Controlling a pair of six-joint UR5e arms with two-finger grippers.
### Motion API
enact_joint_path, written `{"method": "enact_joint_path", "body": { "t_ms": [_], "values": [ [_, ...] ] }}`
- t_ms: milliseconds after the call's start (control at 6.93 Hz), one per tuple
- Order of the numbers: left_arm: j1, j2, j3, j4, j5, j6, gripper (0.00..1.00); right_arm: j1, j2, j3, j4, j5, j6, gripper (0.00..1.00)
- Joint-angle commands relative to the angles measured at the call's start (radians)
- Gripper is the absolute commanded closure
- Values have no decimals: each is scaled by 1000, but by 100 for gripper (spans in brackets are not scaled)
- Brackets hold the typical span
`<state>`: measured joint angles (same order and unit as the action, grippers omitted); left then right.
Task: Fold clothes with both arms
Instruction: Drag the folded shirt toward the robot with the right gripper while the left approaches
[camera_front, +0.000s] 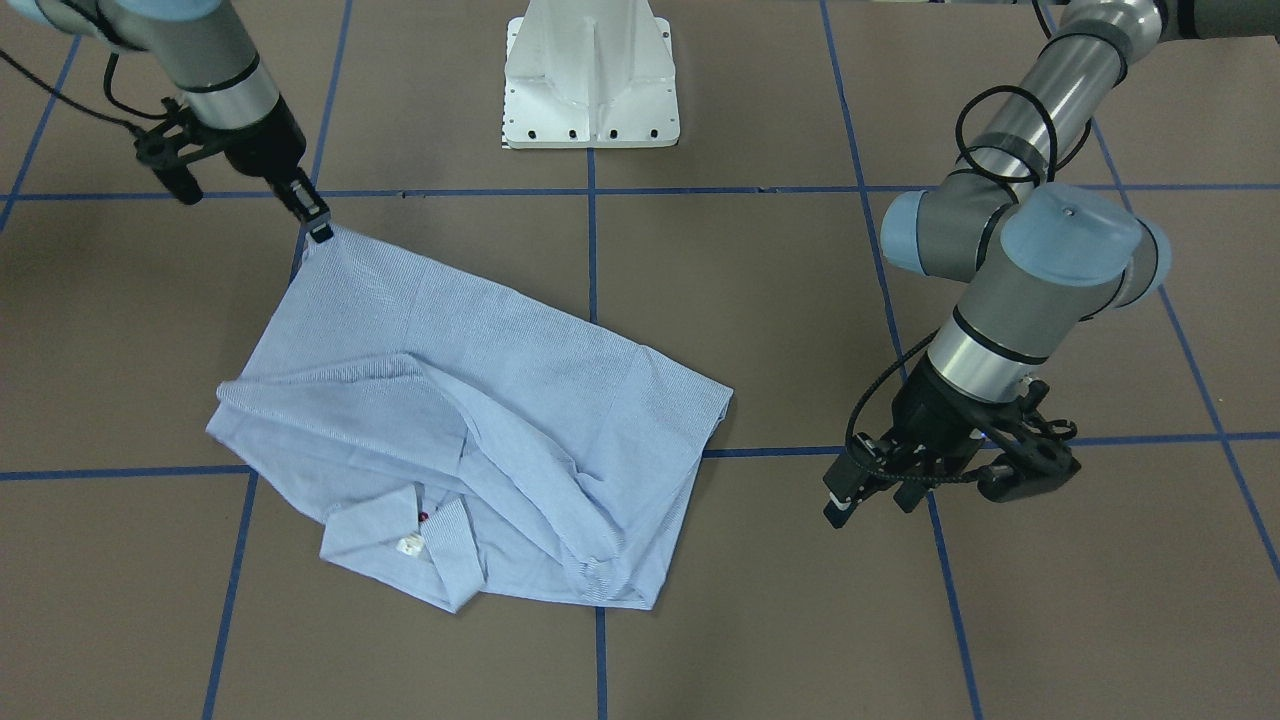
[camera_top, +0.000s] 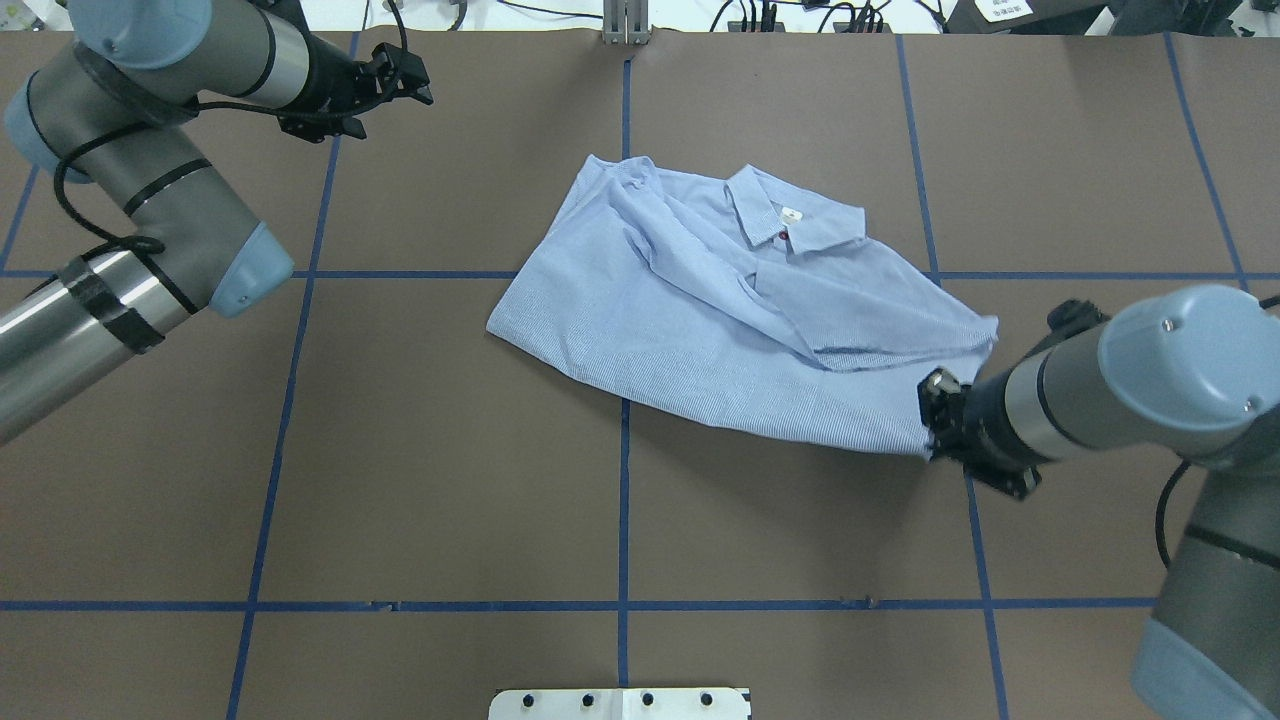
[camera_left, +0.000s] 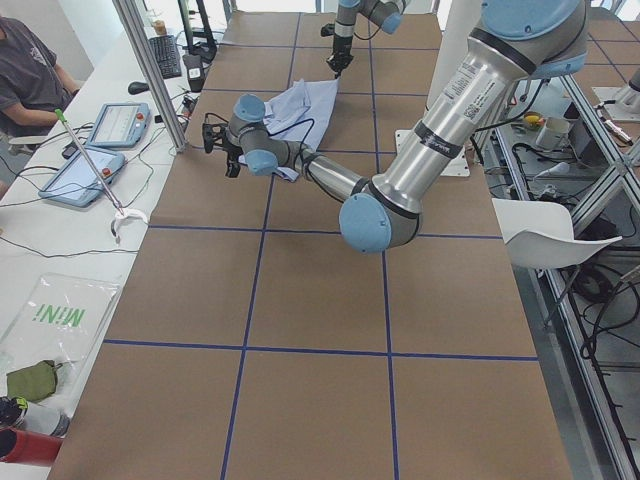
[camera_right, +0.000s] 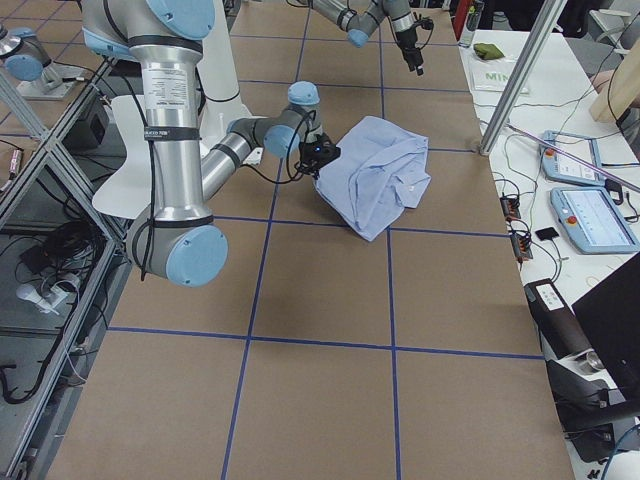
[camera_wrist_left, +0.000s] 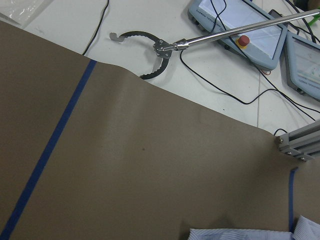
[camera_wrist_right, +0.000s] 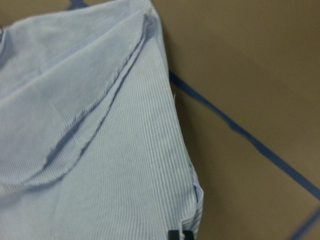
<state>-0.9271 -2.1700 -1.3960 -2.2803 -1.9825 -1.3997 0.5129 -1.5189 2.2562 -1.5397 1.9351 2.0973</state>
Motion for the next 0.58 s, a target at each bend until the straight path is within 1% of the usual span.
{"method": "enact_joint_path", "body": {
  "t_ms": [0, 144, 288, 433],
  "values": [
    [86, 85, -165, -2, -42, -150, 3, -198, -14, 165, -256, 204, 38, 100],
    [150, 123, -245, -1, -35, -247, 3, -327, -4, 189, -299, 214, 102, 100],
    [203, 142, -292, -1, -32, -336, 3, -418, -1, 189, -303, 206, 198, 4],
    [264, 145, -297, -1, -30, -402, 3, -392, 14, 194, -303, 211, 211, 0]
  ]
}}
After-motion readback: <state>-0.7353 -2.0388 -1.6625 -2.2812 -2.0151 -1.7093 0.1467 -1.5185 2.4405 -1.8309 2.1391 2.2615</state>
